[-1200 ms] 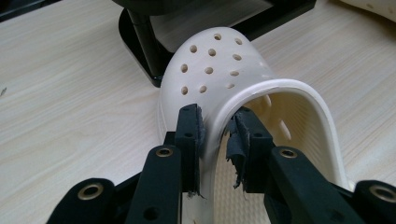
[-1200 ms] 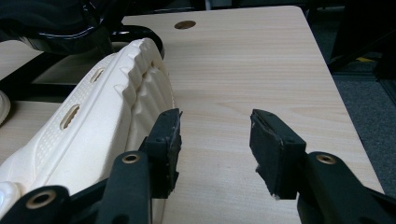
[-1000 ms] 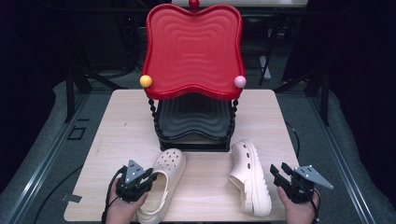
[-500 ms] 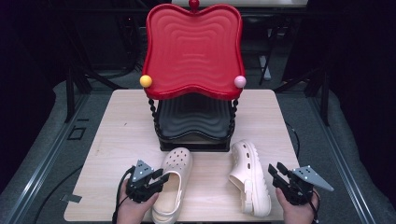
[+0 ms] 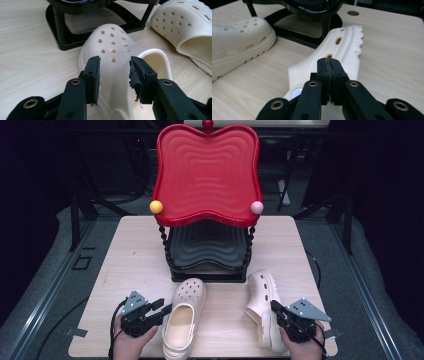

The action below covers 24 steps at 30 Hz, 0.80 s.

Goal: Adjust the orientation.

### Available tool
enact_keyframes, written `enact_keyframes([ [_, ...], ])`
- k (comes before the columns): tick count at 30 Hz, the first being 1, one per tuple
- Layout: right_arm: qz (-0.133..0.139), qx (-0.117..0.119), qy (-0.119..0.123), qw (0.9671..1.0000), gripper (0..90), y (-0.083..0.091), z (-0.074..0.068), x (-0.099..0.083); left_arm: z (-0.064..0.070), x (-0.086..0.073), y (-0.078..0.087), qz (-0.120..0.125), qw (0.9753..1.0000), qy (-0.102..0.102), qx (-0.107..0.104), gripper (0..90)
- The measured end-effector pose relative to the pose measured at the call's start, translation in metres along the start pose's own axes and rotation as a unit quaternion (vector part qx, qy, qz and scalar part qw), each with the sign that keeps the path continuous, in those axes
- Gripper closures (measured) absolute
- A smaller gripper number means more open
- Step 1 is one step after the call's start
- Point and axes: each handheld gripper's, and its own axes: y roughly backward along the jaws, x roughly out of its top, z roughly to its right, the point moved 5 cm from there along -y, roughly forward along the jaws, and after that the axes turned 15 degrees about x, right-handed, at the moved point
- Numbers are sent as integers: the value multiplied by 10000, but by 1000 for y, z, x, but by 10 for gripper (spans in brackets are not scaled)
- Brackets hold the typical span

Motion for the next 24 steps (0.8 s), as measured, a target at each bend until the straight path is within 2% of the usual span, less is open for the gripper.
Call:
enact_keyframes([
  [2,-226,19,31,9997,900,-3,-1,-3,-5,-2,0,-18,10000,76,42,602],
  [3,-172,22,39,9998,900,-4,0,-3,-8,-3,0,-50,9999,82,53,602],
  [4,-250,42,-21,9997,900,-3,0,-3,-9,-3,0,-40,9999,101,68,602],
  [6,-151,43,-43,9999,900,-4,1,-3,-12,-4,0,-40,9999,133,92,602],
  [9,-149,42,-59,9999,900,-4,1,-3,-16,-5,0,-24,9998,176,90,601],
  [10,-154,38,1,9999,900,-4,2,-3,-16,-5,0,-33,9998,188,92,601],
  [16,-137,91,-166,9997,900,-5,3,-2,-26,-5,2,-8,9997,236,82,600],
  [20,-80,24,-134,9999,900,-6,4,-1,-32,-5,2,6,9993,341,138,601],
  [21,-196,8,-140,9997,900,-4,4,-1,-33,-5,1,6,9992,363,157,601],
  [22,-104,-56,-123,9999,900,-3,5,-1,-32,-5,2,21,9991,404,144,601],
  [23,-114,-88,-100,9998,900,-2,7,-1,-31,-5,3,26,9991,406,147,601],
  [24,-97,-126,-117,9998,900,0,9,-1,-30,-4,5,38,9993,318,175,601],
])
